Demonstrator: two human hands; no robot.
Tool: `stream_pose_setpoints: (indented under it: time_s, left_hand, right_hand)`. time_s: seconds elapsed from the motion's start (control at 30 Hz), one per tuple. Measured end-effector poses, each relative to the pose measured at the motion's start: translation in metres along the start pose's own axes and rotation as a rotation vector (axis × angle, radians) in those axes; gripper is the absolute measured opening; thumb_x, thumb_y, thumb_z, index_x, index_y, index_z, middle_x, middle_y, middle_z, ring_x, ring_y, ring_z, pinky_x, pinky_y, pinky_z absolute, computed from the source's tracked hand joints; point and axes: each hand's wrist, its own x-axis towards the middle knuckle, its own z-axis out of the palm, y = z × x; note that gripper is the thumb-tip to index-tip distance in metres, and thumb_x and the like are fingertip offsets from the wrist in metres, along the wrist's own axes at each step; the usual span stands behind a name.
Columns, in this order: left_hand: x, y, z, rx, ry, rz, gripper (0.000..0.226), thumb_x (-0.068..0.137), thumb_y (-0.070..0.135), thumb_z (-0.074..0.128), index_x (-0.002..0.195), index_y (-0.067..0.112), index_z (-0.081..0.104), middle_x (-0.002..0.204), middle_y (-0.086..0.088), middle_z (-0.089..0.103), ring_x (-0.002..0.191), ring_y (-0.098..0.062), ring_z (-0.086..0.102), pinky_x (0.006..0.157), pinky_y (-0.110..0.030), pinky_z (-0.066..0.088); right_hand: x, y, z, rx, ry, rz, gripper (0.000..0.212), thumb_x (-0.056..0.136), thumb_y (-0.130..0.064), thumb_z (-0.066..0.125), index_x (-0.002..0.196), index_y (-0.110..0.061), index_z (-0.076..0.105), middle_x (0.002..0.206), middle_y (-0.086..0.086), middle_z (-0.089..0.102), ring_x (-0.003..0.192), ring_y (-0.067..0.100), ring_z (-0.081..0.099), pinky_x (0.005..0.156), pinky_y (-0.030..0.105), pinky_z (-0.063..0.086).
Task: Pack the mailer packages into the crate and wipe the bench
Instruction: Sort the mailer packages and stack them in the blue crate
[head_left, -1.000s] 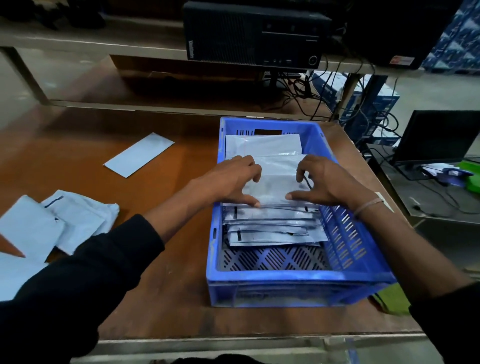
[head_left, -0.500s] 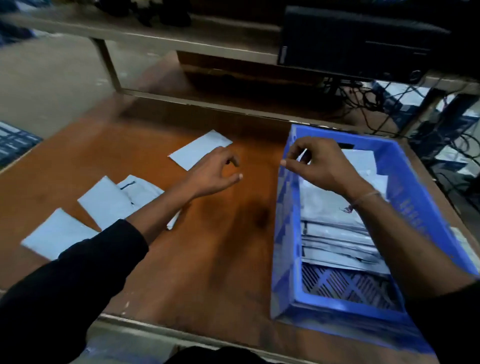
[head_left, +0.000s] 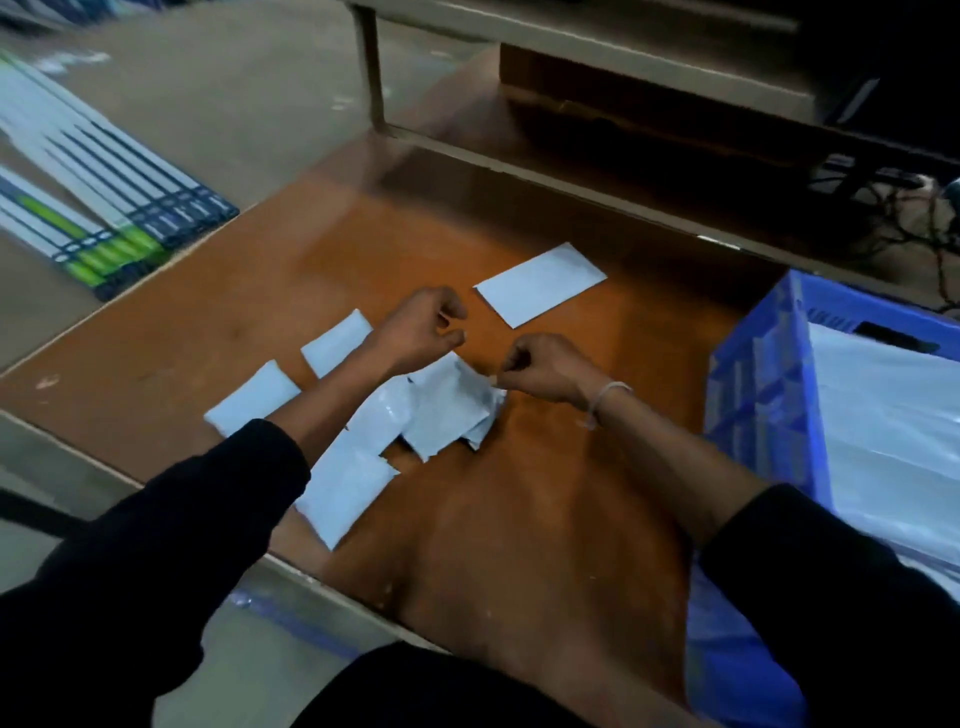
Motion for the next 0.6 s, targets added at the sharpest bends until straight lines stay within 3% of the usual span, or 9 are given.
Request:
stream_pose_setpoints:
  time_s: [0.07, 0.2, 0.3, 0.43, 0.5, 0.6]
  left_hand:
    - [-0.002, -0.019, -0.011, -0.016, 0.011, -0.025, 0.022, 0.091, 0.016, 0.074, 0.111, 0.012, 0.068, 0.116, -0.003, 0.069, 0.100, -0.019, 0.068, 0.091, -0.043, 0.057]
    - [-0.008, -0.049, -0.031, -0.023, 0.041, -0.060, 0.019, 0.091, 0.014, 0.074, 0.109, 0.013, 0.069, 0.113, -0.002, 0.070, 0.092, -0.019, 0.071, 0.088, -0.041, 0.057]
    - [-0.009, -0.064, -0.040, -0.040, 0.046, -0.082, 0.019, 0.090, 0.016, 0.075, 0.108, 0.015, 0.070, 0.111, 0.000, 0.069, 0.091, -0.020, 0.071, 0.087, -0.041, 0.058]
    - [-0.007, -0.072, -0.041, -0.084, 0.061, -0.096, 0.016, 0.091, 0.017, 0.074, 0.107, 0.016, 0.071, 0.108, 0.002, 0.070, 0.094, -0.016, 0.069, 0.087, -0.041, 0.059]
    - [-0.006, -0.073, -0.039, -0.109, 0.079, -0.110, 0.016, 0.091, 0.018, 0.074, 0.107, 0.017, 0.071, 0.107, 0.003, 0.070, 0.094, -0.014, 0.069, 0.087, -0.039, 0.059]
    - [-0.002, -0.072, -0.033, -0.191, 0.122, -0.141, 0.018, 0.090, 0.021, 0.074, 0.107, 0.017, 0.069, 0.105, 0.003, 0.071, 0.092, -0.017, 0.069, 0.084, -0.038, 0.058]
  right_hand:
    - [0.017, -0.011, 0.023, 0.033, 0.036, 0.021, 0.032, 0.078, -0.037, 0.078, 0.094, -0.010, 0.071, 0.093, 0.007, 0.072, 0.089, 0.024, 0.066, 0.084, 0.044, 0.056]
    - [0.035, -0.028, 0.049, -0.086, -0.004, 0.066, 0.070, 0.066, -0.069, 0.077, 0.110, -0.017, 0.060, 0.103, 0.000, 0.065, 0.094, 0.022, 0.062, 0.079, 0.036, 0.053]
    - [0.044, -0.030, 0.059, -0.106, -0.045, 0.130, 0.077, 0.058, -0.073, 0.079, 0.109, -0.018, 0.060, 0.106, 0.001, 0.067, 0.096, 0.023, 0.063, 0.078, 0.036, 0.053]
    - [0.044, -0.033, 0.063, 0.191, -0.112, 0.200, 0.050, 0.067, -0.044, 0.090, 0.096, -0.012, 0.065, 0.103, 0.003, 0.068, 0.096, 0.025, 0.066, 0.080, 0.036, 0.057]
    - [0.042, -0.028, 0.063, 0.377, -0.071, 0.236, 0.043, 0.071, -0.030, 0.090, 0.100, -0.006, 0.069, 0.106, 0.004, 0.070, 0.098, 0.025, 0.068, 0.083, 0.038, 0.059]
    - [0.043, -0.017, 0.054, 0.579, 0.031, 0.258, 0.038, 0.078, -0.015, 0.084, 0.111, -0.002, 0.070, 0.112, 0.010, 0.072, 0.101, 0.025, 0.069, 0.078, 0.034, 0.059]
